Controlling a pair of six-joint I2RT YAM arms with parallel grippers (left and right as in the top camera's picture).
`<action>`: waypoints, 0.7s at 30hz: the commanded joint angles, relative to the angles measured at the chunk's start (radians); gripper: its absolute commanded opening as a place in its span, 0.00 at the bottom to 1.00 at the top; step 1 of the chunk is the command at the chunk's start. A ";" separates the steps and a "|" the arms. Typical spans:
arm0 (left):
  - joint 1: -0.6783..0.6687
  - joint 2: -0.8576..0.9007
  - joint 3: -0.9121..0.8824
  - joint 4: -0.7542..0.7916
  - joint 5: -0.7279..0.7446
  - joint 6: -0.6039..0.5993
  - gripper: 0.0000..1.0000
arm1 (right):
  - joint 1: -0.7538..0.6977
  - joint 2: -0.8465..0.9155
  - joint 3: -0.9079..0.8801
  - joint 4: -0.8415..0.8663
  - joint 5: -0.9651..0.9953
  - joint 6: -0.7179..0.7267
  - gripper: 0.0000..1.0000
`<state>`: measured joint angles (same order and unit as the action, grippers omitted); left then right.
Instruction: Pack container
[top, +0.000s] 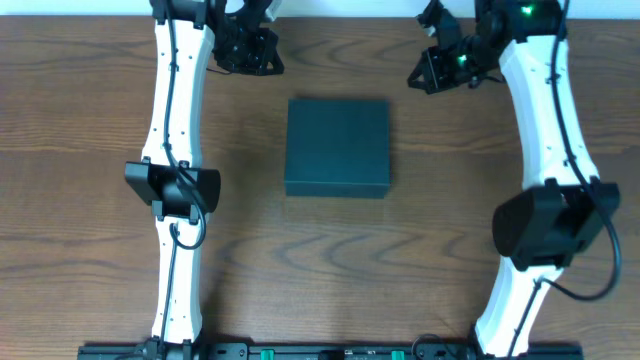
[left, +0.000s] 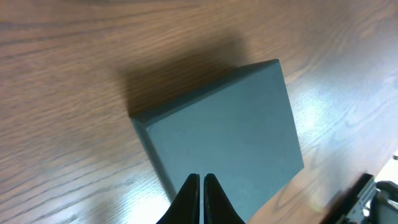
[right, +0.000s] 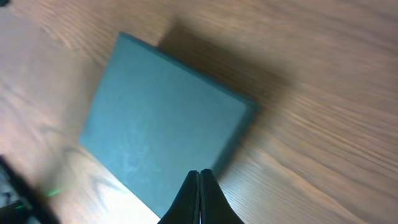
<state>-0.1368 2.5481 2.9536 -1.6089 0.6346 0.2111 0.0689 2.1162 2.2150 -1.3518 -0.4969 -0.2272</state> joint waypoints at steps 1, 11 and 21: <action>0.017 -0.139 0.023 -0.033 -0.060 0.018 0.06 | 0.010 -0.134 0.010 0.002 0.114 0.001 0.01; 0.052 -0.538 0.018 -0.053 -0.174 0.021 0.06 | 0.011 -0.444 0.010 0.245 0.142 -0.071 0.01; 0.086 -1.002 -0.443 -0.031 -0.231 0.021 0.06 | 0.010 -0.715 0.006 0.074 0.192 -0.145 0.01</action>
<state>-0.0540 1.6260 2.6671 -1.5993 0.4316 0.2176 0.0696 1.4700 2.2169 -1.2407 -0.3264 -0.3489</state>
